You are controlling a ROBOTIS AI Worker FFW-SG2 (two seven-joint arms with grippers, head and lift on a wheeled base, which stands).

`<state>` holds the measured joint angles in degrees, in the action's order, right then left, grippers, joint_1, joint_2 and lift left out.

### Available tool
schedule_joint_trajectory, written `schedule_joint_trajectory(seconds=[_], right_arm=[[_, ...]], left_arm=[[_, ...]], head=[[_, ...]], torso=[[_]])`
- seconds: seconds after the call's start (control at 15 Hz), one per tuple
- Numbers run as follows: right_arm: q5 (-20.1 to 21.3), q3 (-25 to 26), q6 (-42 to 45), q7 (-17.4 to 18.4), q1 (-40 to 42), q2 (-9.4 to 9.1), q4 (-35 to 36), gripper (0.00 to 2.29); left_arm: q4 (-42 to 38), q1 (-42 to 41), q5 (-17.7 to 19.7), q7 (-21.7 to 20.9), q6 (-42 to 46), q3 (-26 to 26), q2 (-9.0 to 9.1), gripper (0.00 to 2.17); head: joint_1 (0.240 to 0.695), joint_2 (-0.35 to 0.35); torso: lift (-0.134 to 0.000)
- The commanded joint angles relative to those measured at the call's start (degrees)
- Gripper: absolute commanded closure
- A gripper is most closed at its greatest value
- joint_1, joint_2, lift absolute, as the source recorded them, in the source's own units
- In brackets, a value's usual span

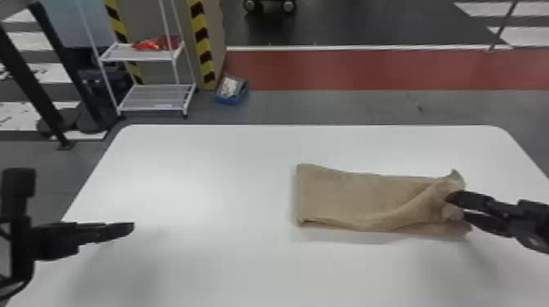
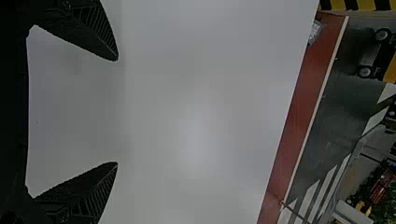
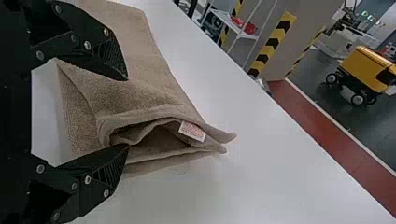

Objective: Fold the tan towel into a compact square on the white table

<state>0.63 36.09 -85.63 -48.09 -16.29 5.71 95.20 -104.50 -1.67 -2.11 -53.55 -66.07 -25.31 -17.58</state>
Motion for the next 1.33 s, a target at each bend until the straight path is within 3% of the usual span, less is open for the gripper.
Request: schedule_joint_trajectory(seconds=[0.0,0.27,0.47,0.6,0.73,0.93,1.0,1.07,1.27], right_arm=[[-1.2,0.2,-1.7,-0.7,1.1,0.00,2.4,0.64],[-2.2,1.0,-3.4,-1.6,2.8,0.35,4.6,0.79],[-2.0,1.1,-3.8,-1.8,3.7,0.70,4.9,0.77],[-2.3,1.2,-4.3,-1.8,3.7,0.70,5.1,0.49],[-1.7,1.2,-4.2,-1.7,3.6,0.88,5.1,0.50],[-0.7,0.8,-4.3,-1.7,2.9,0.88,5.1,0.80],[-0.6,1.1,-4.2,-1.7,2.8,0.88,5.0,1.04],[-0.8,1.3,-4.3,-1.7,2.8,0.88,5.0,1.12],[-2.0,2.1,-4.4,-2.0,3.8,1.85,5.2,1.12]], left_arm=[[0.0,-0.1,0.0,-0.1,0.0,-0.1,-0.17,0.09],[0.0,0.0,0.0,-0.2,0.0,-0.2,-0.26,0.09],[0.0,-0.1,0.0,-0.3,0.0,0.1,-0.17,0.09],[0.0,-0.2,0.0,-0.3,0.0,0.2,-0.09,0.09],[0.1,-0.4,0.0,-0.4,0.9,-0.1,-0.17,0.09],[0.6,-0.5,0.0,-0.4,1.6,-0.2,-0.17,0.09],[0.8,-0.5,0.0,-0.4,2.0,-0.2,-0.17,0.09],[0.9,-0.5,0.0,-0.4,2.1,-0.2,-0.17,0.09],[1.2,-0.2,0.0,-0.4,2.3,-0.1,-0.26,0.09]], head=[[0.695,0.052],[0.695,0.061],[0.695,0.059],[0.695,0.054],[0.695,0.052],[0.695,0.050],[0.695,0.051],[0.695,0.051],[0.695,0.049]], torso=[[-0.123],[-0.123],[-0.123],[-0.123],[-0.123],[-0.123],[-0.123],[-0.123],[-0.123]])
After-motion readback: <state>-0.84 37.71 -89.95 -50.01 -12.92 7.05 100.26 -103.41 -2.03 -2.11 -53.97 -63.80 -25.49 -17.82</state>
